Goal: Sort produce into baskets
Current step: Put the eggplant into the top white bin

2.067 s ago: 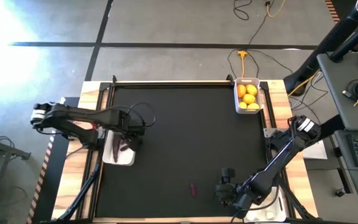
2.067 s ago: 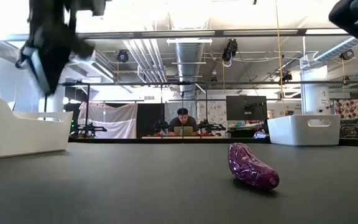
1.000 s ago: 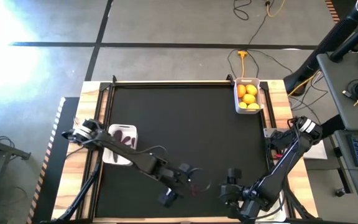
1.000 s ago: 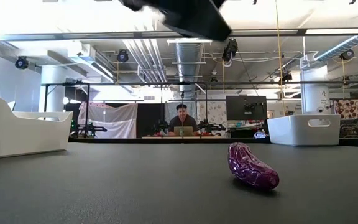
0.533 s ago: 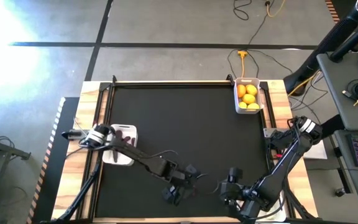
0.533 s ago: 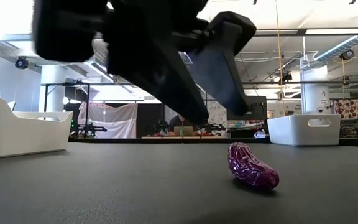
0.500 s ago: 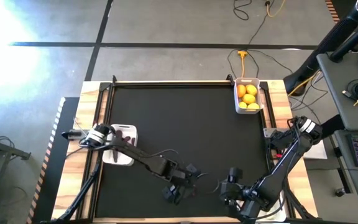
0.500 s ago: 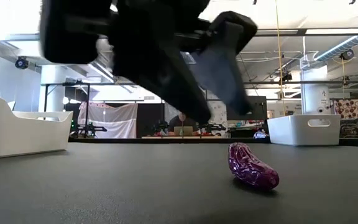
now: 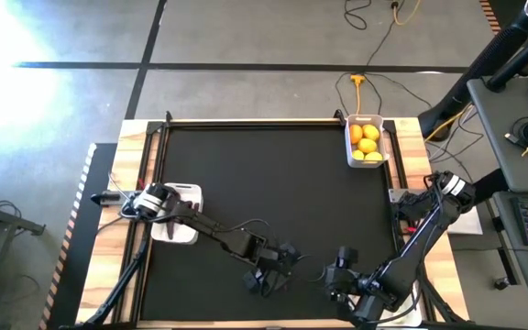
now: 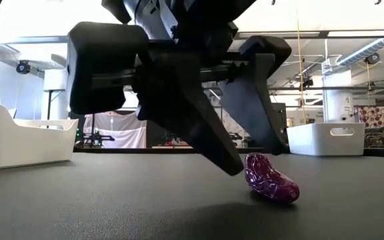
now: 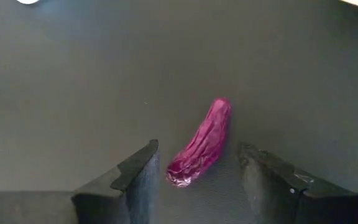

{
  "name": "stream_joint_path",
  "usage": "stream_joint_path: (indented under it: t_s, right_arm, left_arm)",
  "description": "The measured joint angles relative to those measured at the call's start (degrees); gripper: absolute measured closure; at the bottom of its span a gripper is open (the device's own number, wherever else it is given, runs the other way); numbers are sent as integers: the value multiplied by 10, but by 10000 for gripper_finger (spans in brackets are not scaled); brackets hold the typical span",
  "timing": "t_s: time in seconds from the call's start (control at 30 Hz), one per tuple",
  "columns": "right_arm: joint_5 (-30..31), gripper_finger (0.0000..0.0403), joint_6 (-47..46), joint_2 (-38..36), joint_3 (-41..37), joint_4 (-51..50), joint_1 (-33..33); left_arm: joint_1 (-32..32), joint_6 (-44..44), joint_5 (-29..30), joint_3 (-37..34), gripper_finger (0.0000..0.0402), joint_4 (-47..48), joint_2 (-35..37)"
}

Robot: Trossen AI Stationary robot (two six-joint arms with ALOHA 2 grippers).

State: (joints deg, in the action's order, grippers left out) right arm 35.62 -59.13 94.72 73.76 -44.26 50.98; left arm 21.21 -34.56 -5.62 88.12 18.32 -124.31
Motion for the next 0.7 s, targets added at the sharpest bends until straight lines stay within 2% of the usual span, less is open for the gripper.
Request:
stream_joint_path:
  t_s: [0.17,0.5,0.7]
  right_arm:
    - [0,165,0,0,0,0,0]
    - [-8,165,2,0,0,0,0]
    - [-9,165,4,0,0,0,0]
  left_arm:
    - [-1,-3,-24,0,206,-19,-7]
    - [-3,23,-27,0,208,-25,-26]
    - [-5,39,-27,0,241,-16,-24]
